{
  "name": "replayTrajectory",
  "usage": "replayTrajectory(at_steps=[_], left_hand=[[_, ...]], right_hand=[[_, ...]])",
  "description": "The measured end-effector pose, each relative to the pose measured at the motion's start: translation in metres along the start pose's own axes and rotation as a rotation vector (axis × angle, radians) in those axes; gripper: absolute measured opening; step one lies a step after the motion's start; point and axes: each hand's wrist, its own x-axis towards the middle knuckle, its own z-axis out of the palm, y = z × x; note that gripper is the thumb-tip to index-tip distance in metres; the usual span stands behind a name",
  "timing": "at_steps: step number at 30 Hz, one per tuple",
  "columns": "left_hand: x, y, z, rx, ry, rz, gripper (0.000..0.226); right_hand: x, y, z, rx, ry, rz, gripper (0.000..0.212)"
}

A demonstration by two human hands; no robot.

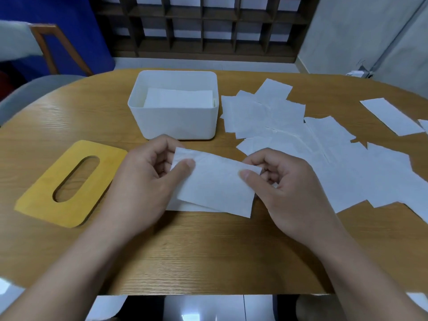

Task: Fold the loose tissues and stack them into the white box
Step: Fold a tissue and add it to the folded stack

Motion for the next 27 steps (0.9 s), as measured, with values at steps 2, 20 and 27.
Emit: replayTrajectory(at_steps=[2, 20, 27], left_hand=[[-0.001, -0.003, -0.006, 0.011, 0.017, -0.014, 0.007], [-0.007, -0.016, -0.024, 0.667, 0.077, 0.007, 0.042], [-0.005, -0.004, 0.0, 0.62, 0.054, 0.123, 0.035]], right_hand=[[0.002, -0.001, 0.008, 0.023, 0.013, 0.011, 0.004], [0.013, 0.005, 0.061, -0.374, 0.049, -0.185, 0.006], [0.009, 0.005, 0.036, -0.426, 0.182, -0.201, 0.007]])
